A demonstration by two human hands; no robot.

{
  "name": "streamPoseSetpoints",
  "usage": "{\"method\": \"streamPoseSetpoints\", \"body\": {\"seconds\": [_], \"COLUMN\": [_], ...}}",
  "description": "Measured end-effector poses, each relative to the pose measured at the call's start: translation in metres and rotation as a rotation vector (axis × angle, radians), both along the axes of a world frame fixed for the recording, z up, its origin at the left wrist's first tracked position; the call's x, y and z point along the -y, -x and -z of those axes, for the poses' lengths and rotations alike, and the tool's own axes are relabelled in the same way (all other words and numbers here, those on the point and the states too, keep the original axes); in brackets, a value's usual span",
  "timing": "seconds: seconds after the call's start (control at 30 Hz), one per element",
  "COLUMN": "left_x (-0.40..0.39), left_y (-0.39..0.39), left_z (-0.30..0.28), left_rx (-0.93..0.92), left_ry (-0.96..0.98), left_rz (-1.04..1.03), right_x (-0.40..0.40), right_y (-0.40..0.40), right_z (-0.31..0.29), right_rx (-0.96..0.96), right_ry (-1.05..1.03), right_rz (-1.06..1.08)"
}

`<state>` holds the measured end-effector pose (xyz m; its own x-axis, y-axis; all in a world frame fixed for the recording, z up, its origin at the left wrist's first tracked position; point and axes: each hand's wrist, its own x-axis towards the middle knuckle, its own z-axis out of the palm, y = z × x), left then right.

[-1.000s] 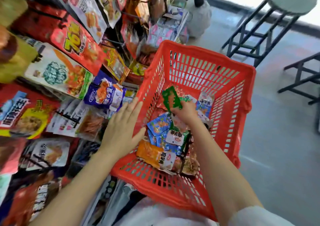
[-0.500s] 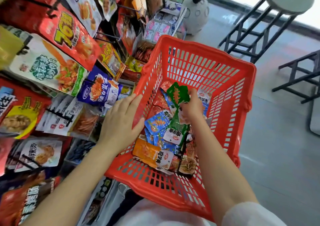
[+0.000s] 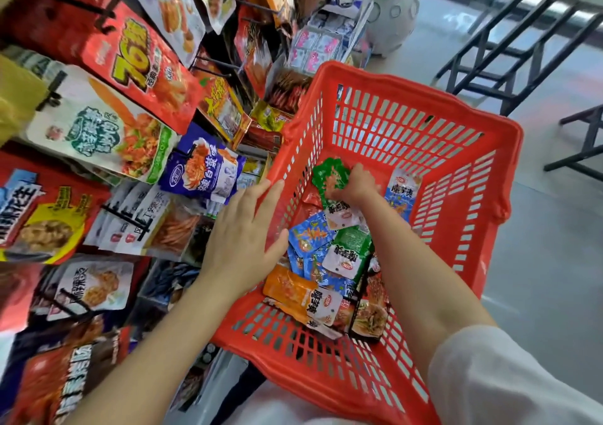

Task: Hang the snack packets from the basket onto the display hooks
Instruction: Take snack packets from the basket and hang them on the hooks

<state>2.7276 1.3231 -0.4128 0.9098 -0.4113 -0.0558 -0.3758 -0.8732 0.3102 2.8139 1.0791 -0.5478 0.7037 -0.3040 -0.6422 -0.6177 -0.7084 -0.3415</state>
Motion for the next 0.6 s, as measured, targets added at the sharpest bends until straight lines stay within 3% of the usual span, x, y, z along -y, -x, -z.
{"method": "streamPoseSetpoints", "body": {"seconds": [0.2, 0.37, 0.6], "left_x": [0.002, 0.001, 0.002], "left_y": [0.002, 0.002, 0.002], "left_z": [-0.003, -0.003, -0.002], "left_rx": [-0.012, -0.037, -0.047], "left_ry": [0.0, 0.016, -0.005], "left_rz": [-0.018, -0.013, -0.009], "right_x": [-0.017, -0.031, -0.025], "right_y": [0.007, 0.022, 0.028], "right_z": [0.004, 0.003, -0.005], "right_rx": [-0.104, 0.028, 0.03], "right_ry": [-0.015, 0.098, 0.041], "right_rz": [-0.046, -0.117, -0.199]}}
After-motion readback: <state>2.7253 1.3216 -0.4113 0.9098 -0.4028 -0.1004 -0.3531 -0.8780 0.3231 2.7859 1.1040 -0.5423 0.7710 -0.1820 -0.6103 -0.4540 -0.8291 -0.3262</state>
